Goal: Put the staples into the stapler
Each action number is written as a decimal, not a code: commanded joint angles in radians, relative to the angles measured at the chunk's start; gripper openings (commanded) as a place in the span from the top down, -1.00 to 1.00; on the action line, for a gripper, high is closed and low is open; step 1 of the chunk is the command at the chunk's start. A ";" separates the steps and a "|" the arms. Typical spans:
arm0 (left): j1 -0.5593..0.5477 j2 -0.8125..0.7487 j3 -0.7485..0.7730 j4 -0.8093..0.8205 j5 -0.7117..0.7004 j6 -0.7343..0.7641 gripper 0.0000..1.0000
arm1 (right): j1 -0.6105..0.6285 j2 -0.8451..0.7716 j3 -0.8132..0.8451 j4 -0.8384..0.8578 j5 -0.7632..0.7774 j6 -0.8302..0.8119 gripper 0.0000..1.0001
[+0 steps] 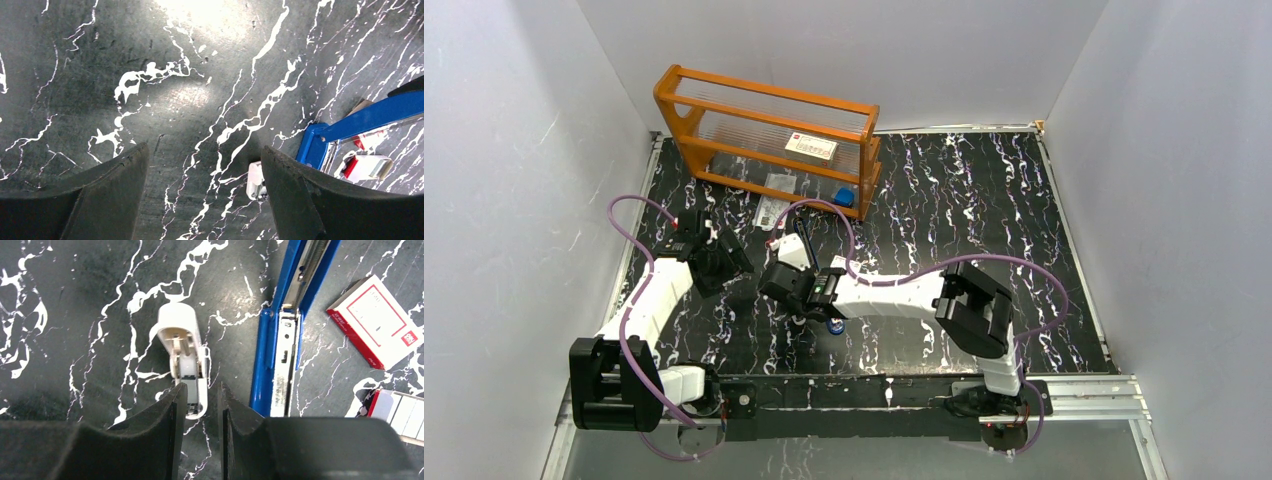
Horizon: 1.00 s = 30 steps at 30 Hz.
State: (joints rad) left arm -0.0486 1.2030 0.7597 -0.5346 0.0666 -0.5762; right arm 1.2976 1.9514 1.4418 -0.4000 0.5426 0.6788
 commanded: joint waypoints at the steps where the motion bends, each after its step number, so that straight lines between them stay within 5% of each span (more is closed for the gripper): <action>1: 0.006 -0.012 -0.016 0.014 0.057 0.012 -0.56 | -0.028 0.021 0.037 0.013 -0.007 0.008 0.24; 30: 0.005 -0.002 -0.014 0.017 0.058 0.019 -0.56 | -0.032 0.111 0.114 -0.042 -0.043 -0.010 0.25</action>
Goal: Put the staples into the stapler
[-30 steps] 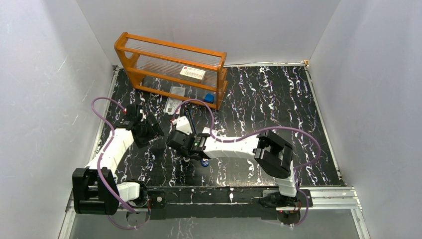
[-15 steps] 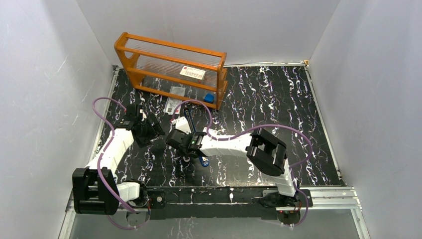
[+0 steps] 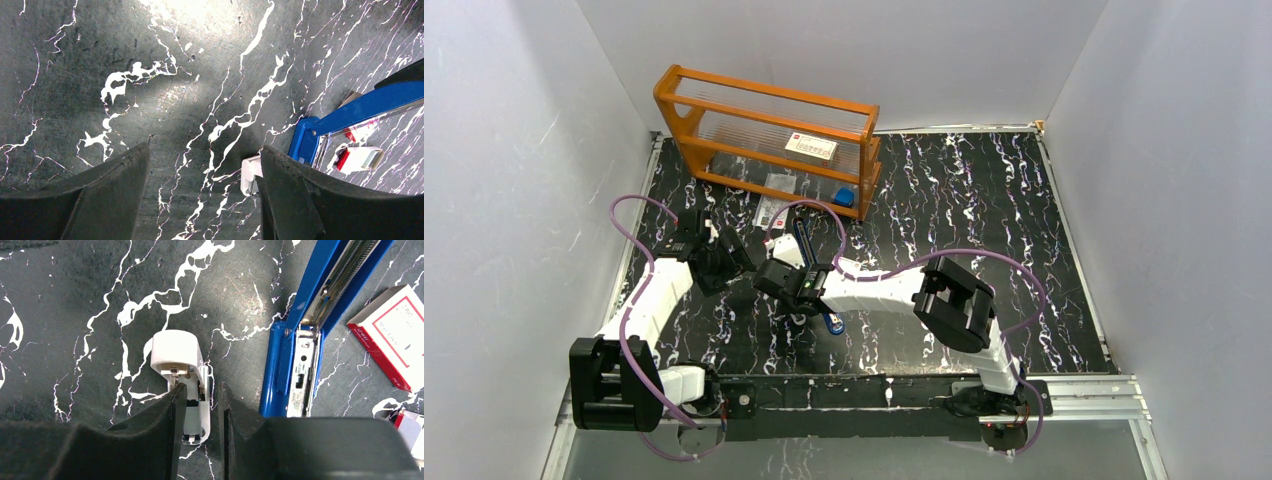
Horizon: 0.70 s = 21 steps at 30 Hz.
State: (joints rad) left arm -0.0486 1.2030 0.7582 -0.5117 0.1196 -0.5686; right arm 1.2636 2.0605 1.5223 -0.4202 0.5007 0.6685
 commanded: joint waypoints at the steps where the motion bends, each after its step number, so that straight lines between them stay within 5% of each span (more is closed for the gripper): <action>1: 0.006 -0.002 -0.013 -0.005 0.005 0.012 -0.56 | 0.002 0.000 0.030 -0.024 -0.004 0.002 0.25; 14: 0.005 -0.013 -0.016 0.015 0.077 0.013 -0.55 | -0.002 -0.098 0.001 0.016 0.005 -0.033 0.26; 21: 0.005 -0.049 -0.029 0.061 0.195 0.029 -0.56 | -0.035 -0.273 -0.168 0.152 -0.067 -0.065 0.20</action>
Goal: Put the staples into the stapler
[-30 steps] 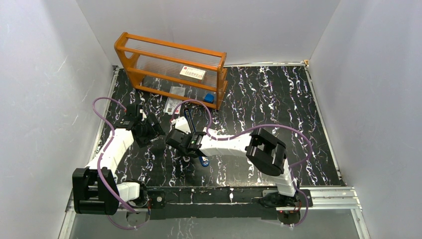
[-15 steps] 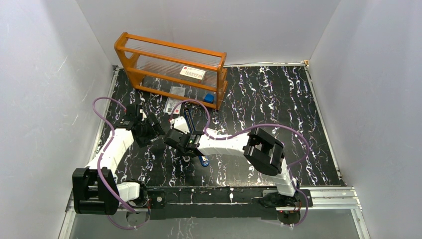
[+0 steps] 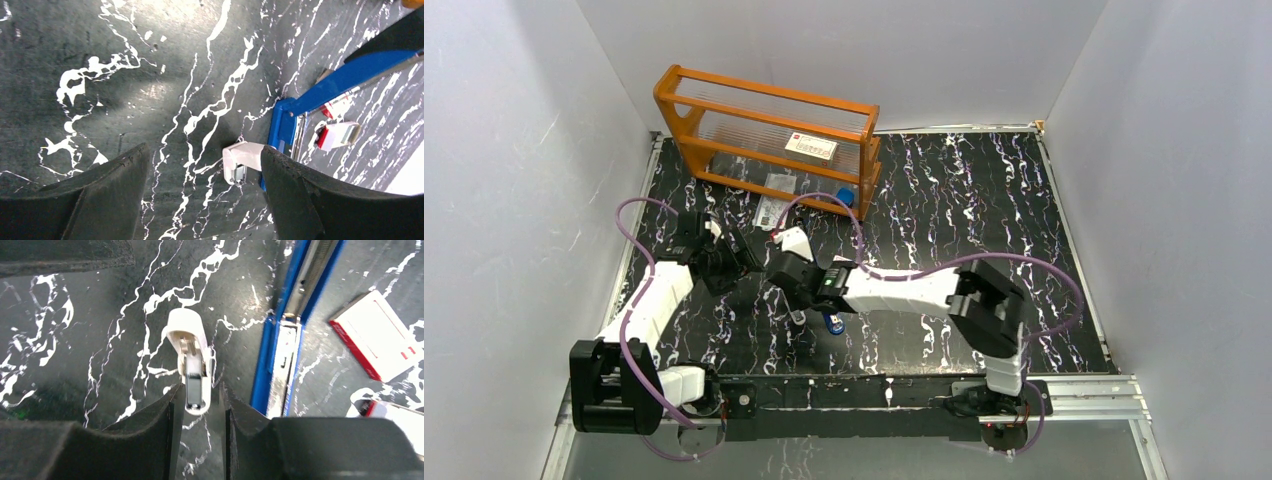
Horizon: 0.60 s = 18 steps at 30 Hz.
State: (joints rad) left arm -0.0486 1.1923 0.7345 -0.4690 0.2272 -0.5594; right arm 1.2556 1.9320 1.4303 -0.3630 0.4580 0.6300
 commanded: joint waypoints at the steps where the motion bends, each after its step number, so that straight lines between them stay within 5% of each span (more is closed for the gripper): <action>1: 0.006 -0.047 -0.002 0.018 0.089 0.021 -0.56 | -0.039 -0.178 -0.108 0.097 -0.022 -0.030 0.18; 11: 0.006 -0.115 0.116 -0.020 0.070 0.038 -0.58 | -0.292 -0.458 -0.321 -0.100 -0.058 -0.126 -0.12; 18: 0.006 -0.123 0.082 -0.018 0.087 0.037 -0.58 | -0.374 -0.419 -0.364 -0.111 -0.148 -0.160 0.02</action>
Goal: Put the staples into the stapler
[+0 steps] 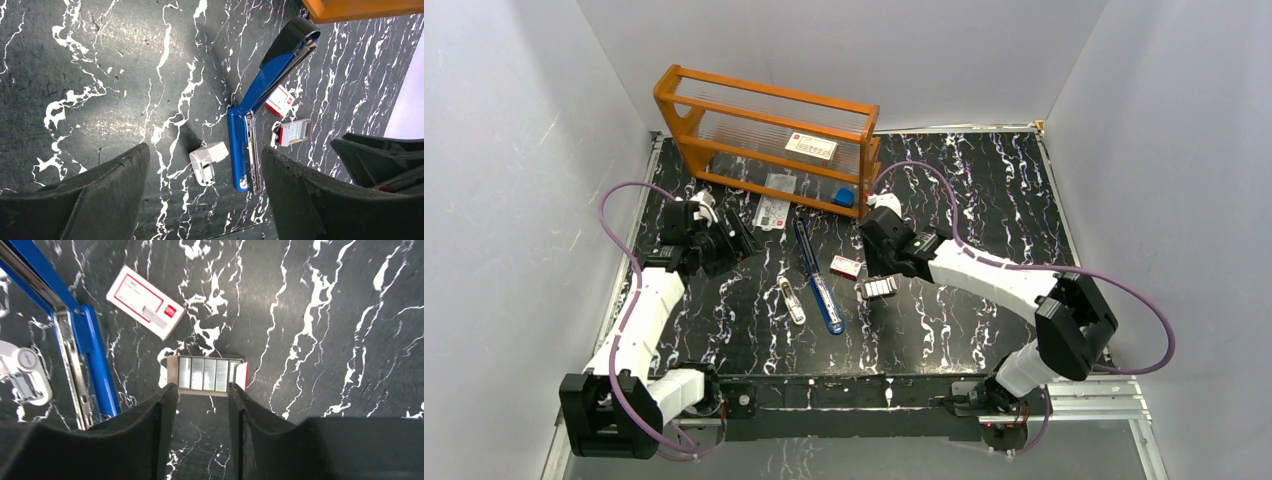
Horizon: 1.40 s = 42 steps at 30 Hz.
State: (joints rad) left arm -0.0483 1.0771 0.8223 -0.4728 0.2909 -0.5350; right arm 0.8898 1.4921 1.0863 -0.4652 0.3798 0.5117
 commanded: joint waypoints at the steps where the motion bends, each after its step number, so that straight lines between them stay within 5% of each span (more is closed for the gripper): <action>1: 0.005 -0.001 -0.012 -0.013 0.018 0.014 -0.58 | -0.011 0.028 -0.023 0.001 -0.078 -0.039 0.07; 11: 0.005 0.044 -0.055 -0.009 -0.038 0.034 -0.56 | -0.029 0.161 -0.006 0.016 -0.097 -0.035 0.33; 26: 0.005 0.061 -0.078 0.001 -0.075 0.046 -0.56 | -0.041 0.180 0.007 -0.069 0.051 0.021 0.20; 42: 0.005 0.073 -0.077 0.001 -0.089 0.047 -0.55 | -0.092 0.194 -0.050 0.051 -0.080 -0.018 0.17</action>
State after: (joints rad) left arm -0.0483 1.1450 0.7578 -0.4709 0.2169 -0.5018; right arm 0.8162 1.6913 1.0599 -0.4744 0.3473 0.5125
